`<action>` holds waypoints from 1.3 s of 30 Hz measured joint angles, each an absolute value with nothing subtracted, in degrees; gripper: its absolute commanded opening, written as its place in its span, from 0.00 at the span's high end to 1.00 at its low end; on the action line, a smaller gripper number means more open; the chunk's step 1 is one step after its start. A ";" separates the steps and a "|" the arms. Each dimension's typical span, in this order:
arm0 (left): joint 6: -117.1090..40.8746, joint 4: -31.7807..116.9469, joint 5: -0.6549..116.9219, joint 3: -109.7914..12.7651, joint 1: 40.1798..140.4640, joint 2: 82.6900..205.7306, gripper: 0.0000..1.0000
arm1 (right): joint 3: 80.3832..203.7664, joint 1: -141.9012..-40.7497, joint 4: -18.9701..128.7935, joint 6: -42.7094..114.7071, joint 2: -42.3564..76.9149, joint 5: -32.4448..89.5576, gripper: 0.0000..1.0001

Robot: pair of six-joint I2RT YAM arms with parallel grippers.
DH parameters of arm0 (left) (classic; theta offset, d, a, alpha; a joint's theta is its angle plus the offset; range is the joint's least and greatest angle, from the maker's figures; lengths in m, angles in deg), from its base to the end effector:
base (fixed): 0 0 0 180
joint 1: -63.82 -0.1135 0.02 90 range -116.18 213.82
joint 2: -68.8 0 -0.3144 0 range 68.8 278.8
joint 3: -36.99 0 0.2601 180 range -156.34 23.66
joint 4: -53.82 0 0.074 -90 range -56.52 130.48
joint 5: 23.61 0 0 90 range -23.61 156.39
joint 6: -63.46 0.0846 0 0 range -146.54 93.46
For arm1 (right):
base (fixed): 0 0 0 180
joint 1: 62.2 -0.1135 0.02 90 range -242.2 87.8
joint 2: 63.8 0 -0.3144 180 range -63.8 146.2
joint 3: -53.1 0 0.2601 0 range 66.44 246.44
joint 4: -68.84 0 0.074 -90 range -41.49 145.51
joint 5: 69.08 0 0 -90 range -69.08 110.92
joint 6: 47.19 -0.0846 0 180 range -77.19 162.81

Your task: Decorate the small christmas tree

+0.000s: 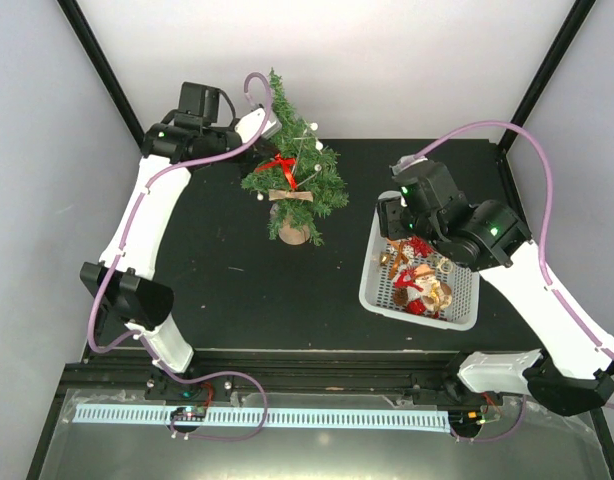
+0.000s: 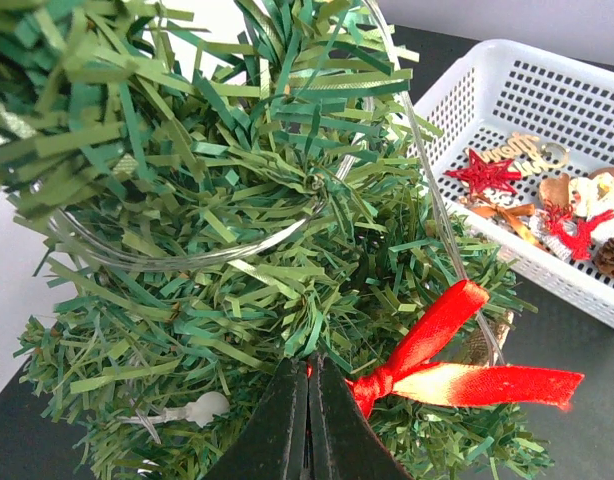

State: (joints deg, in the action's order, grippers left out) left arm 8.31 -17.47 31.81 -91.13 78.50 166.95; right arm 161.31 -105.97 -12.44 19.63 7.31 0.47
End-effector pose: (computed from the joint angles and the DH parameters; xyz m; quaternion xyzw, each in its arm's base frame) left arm 0.3726 -0.1473 0.4598 0.4756 0.7386 -0.1977 0.4349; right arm 0.1906 0.1416 0.4610 -0.0940 0.9042 0.0749 0.4097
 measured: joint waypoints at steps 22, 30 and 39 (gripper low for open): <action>7.88 -15.40 31.83 -86.03 78.52 166.97 0.87 | 160.48 -104.55 -10.40 20.09 7.59 2.09 0.33; 5.58 -13.69 31.92 -86.03 78.52 166.95 0.79 | 160.44 -104.20 -9.99 20.46 7.94 2.79 0.33; 2.02 -13.34 31.46 -87.24 78.52 166.97 0.67 | 160.44 -104.02 -9.97 21.08 8.27 3.20 0.33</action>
State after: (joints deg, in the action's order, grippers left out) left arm 2.02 -13.34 31.46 -87.24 78.52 166.97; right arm 160.44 -104.02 -9.97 21.08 8.27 3.20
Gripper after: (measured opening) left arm 0.284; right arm 0.667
